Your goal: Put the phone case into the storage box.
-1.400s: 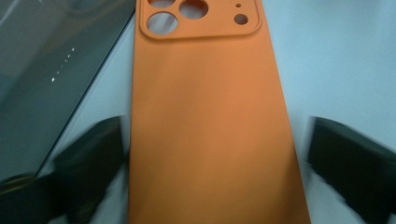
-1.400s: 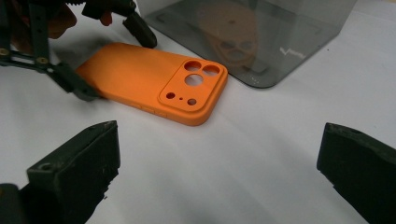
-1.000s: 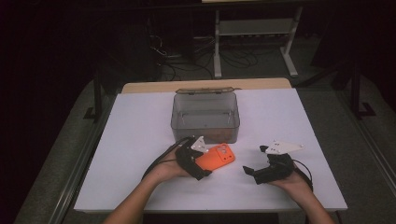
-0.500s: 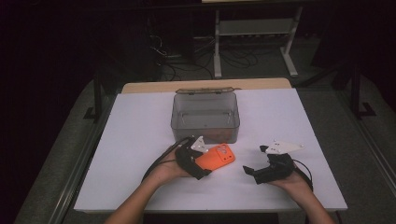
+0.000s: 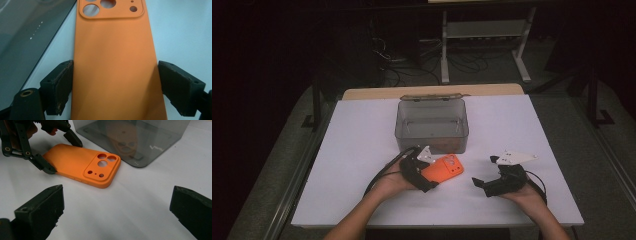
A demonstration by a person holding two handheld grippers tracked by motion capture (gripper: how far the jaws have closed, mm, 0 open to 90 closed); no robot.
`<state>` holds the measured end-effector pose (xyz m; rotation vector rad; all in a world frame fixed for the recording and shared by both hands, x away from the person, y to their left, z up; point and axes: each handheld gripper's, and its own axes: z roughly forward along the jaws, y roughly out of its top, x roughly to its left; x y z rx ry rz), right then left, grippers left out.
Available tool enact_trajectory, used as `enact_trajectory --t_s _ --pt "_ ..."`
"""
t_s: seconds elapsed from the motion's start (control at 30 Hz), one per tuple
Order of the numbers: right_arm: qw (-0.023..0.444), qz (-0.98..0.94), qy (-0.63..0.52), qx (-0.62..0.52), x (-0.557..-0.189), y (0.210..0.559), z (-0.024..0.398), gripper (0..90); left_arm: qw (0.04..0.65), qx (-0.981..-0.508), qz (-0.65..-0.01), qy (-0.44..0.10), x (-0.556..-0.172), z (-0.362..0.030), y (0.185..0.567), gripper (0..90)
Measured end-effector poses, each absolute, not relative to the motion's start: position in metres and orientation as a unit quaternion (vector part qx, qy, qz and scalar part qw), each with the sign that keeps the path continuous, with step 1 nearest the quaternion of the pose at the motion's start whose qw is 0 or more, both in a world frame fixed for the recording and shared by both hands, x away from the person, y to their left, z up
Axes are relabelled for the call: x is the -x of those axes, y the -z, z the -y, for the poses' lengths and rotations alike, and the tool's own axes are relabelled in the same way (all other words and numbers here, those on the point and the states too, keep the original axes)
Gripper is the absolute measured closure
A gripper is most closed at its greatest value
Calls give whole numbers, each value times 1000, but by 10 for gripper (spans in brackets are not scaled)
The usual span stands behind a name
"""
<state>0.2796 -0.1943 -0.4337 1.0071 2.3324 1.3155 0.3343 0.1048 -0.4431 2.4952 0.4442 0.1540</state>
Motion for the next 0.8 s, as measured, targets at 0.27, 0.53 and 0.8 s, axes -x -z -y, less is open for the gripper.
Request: enact_trajectory --t_s 0.27,0.53,0.8 --pt "140 -807 -456 -349 -280 434 195 0 298 -939 -165 -54 -335 -105 442 165" --pt "140 -807 -456 -348 -280 434 195 0 301 -938 -163 -52 -334 -105 441 166" --pt "140 -806 -457 -350 -280 434 196 0 310 -936 -158 -48 -332 -107 430 166"
